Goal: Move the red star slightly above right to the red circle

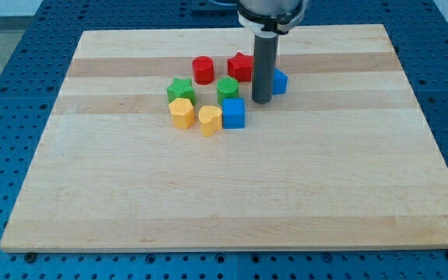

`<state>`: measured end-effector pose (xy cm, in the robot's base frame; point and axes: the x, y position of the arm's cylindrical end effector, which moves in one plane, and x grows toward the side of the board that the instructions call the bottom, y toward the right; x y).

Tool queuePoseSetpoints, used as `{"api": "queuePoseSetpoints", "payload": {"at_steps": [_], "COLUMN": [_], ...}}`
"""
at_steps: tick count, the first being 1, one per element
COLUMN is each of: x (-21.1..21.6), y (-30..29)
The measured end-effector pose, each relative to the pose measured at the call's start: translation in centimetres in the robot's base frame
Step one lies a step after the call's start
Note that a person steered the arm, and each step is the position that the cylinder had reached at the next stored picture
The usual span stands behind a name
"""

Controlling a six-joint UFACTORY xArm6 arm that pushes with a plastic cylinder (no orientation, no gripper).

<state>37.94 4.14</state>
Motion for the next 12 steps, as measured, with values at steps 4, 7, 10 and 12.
{"api": "queuePoseSetpoints", "payload": {"at_steps": [4, 7, 10, 12], "x": [0.0, -2.9, -5.9, -9.6], "y": [-1.8, -1.7, 0.5, 0.7]}}
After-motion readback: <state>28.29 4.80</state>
